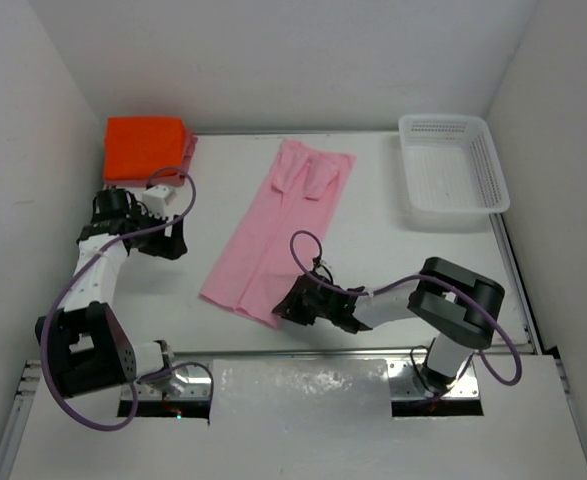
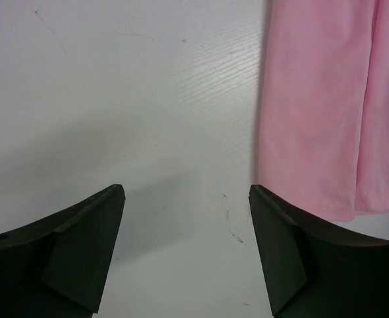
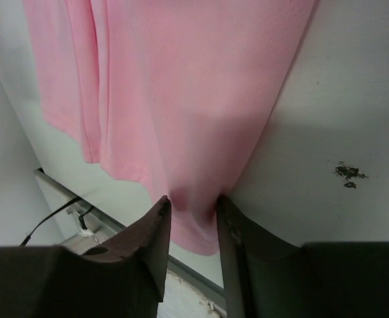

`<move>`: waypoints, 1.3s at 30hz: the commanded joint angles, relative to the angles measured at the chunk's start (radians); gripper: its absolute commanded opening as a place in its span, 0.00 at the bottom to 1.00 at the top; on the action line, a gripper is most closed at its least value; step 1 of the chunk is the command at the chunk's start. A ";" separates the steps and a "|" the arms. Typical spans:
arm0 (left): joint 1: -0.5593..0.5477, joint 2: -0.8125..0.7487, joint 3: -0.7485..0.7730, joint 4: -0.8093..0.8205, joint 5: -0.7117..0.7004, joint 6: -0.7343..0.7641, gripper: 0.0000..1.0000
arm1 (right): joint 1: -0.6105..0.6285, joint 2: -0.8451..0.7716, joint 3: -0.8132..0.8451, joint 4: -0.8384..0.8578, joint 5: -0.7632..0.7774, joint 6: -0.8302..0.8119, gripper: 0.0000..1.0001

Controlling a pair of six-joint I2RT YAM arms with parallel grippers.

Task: Fold and stack the t-shirts
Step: Rotate the tshirt 90 degrees

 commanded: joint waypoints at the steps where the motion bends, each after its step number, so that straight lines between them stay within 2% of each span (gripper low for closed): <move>1: -0.001 -0.026 -0.004 0.007 0.028 0.021 0.74 | 0.003 0.055 -0.020 -0.045 0.008 0.061 0.24; 6: -0.004 -0.026 -0.014 -0.002 0.079 0.048 0.70 | -0.013 0.051 -0.146 0.084 -0.006 0.129 0.00; 9: -0.033 -0.029 -0.027 -0.010 0.132 0.090 0.68 | -0.055 0.006 -0.192 0.071 -0.030 0.068 0.00; 11: -0.081 -0.029 -0.032 0.009 0.117 0.099 0.67 | -0.111 -0.052 -0.233 0.020 -0.076 -0.003 0.00; 16: -0.344 -0.046 -0.049 0.068 0.085 0.139 0.67 | -0.230 -0.243 -0.365 -0.129 -0.162 -0.182 0.00; 18: -0.468 -0.053 -0.060 0.117 0.030 0.183 0.67 | -0.273 -0.300 -0.381 -0.256 -0.189 -0.243 0.00; 19: -0.557 -0.055 -0.063 0.134 0.007 0.224 0.67 | -0.298 -0.354 -0.399 -0.332 -0.199 -0.301 0.00; 22: -0.705 -0.018 -0.044 0.096 -0.074 0.346 0.67 | -0.367 -0.426 -0.454 -0.396 -0.244 -0.386 0.00; 23: -0.795 -0.003 -0.032 0.069 -0.109 0.401 0.67 | -0.416 -0.469 -0.464 -0.457 -0.267 -0.409 0.00; 26: -0.936 0.019 -0.038 0.014 -0.186 0.528 0.67 | -0.440 -0.518 -0.439 -0.587 -0.252 -0.515 0.00; 27: -0.995 0.020 -0.031 -0.053 -0.211 0.624 0.68 | -0.444 -0.522 -0.416 -0.641 -0.250 -0.556 0.02; 29: -1.024 -0.007 -0.034 -0.106 -0.241 0.732 0.68 | -0.449 -0.540 -0.411 -0.657 -0.286 -0.587 0.09; 30: -1.029 -0.033 -0.043 -0.125 -0.237 0.798 0.69 | -0.449 -0.545 -0.413 -0.655 -0.300 -0.596 0.18; 31: -1.029 -0.061 -0.076 -0.152 -0.222 0.961 0.69 | -0.449 -0.546 -0.411 -0.664 -0.310 -0.606 0.41; 32: -1.029 -0.122 -0.104 -0.148 -0.172 1.036 0.69 | -0.449 -0.557 -0.411 -0.669 -0.320 -0.621 0.47; 33: -1.035 -0.150 -0.128 -0.116 -0.141 1.156 0.69 | -0.449 -0.569 -0.408 -0.687 -0.314 -0.627 0.50; 34: -1.059 -0.188 -0.192 -0.076 -0.101 1.202 0.66 | -0.449 -0.604 -0.408 -0.693 -0.311 -0.630 0.53; 36: -1.098 -0.195 -0.266 0.066 -0.100 1.268 0.63 | -0.449 -0.642 -0.398 -0.718 -0.301 -0.632 0.55; 38: -1.138 -0.141 -0.325 0.114 -0.102 1.288 0.63 | -0.449 -0.670 -0.390 -0.730 -0.293 -0.635 0.56; 39: -1.153 -0.117 -0.328 0.081 -0.097 1.346 0.65 | -0.449 -0.683 -0.384 -0.735 -0.294 -0.633 0.56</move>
